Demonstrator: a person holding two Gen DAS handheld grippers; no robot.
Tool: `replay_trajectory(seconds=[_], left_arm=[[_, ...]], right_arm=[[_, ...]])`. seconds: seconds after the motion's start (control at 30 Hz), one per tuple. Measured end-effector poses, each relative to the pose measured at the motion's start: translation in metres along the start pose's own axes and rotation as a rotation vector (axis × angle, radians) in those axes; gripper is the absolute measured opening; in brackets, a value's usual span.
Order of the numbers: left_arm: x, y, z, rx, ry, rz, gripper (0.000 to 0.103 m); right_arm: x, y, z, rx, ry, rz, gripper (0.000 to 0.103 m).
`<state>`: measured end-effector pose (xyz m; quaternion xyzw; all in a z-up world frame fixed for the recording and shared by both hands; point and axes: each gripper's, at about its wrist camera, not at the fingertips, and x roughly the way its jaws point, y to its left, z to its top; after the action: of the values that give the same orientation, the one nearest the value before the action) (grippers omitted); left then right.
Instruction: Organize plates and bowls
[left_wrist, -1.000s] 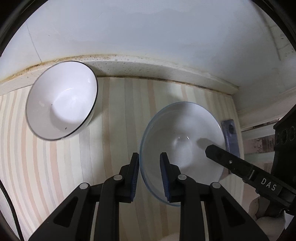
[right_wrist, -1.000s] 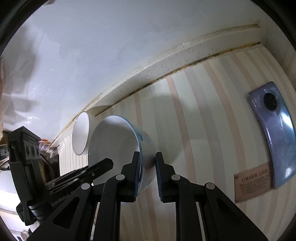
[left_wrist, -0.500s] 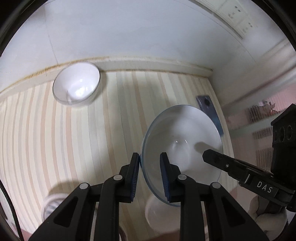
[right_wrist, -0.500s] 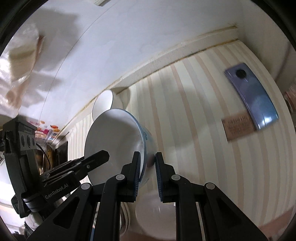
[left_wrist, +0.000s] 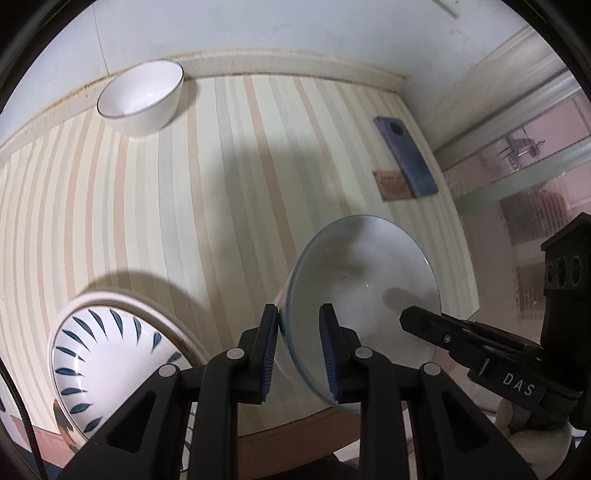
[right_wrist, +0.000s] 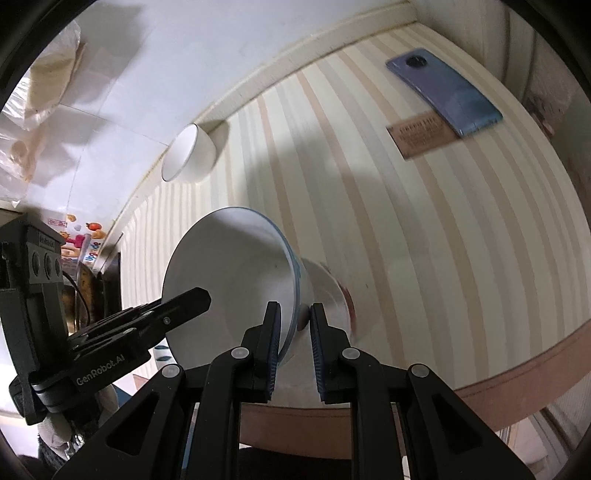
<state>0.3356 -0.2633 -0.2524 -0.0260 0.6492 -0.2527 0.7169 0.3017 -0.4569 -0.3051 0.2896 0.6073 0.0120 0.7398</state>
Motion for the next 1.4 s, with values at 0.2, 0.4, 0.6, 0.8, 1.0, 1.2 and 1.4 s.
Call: replay_trajectory(seconds=[0.2, 0.4, 0.6, 0.8, 1.0, 1.2, 1.4], left_arm=[[0.015, -0.002, -0.011, 0.019, 0.026, 0.024, 0.02], [0.026, 0.0, -0.019, 0.028, 0.044, 0.037, 0.02], [0.031, 0.001, -0.022, 0.035, 0.052, 0.047, 0.02], [0.032, -0.001, -0.022, 0.042, 0.051, 0.057, 0.02], [0.033, -0.002, -0.022, 0.043, 0.049, 0.062, 0.02], [0.03, -0.001, -0.023, 0.04, 0.05, 0.056, 0.02], [-0.006, 0.01, -0.01, 0.034, -0.064, 0.102, 0.023]], right_arm=[[0.01, -0.01, -0.013, 0.017, 0.012, -0.007, 0.018], [0.017, -0.012, -0.015, 0.019, 0.012, -0.018, 0.018], [0.019, -0.012, -0.015, 0.011, 0.009, -0.043, 0.018], [0.02, -0.013, -0.017, 0.009, 0.012, -0.05, 0.018], [0.022, -0.011, -0.017, 0.005, 0.013, -0.059, 0.018], [0.022, -0.011, -0.014, 0.012, 0.036, -0.053, 0.02], [-0.005, -0.005, 0.004, 0.015, 0.015, -0.019, 0.033]])
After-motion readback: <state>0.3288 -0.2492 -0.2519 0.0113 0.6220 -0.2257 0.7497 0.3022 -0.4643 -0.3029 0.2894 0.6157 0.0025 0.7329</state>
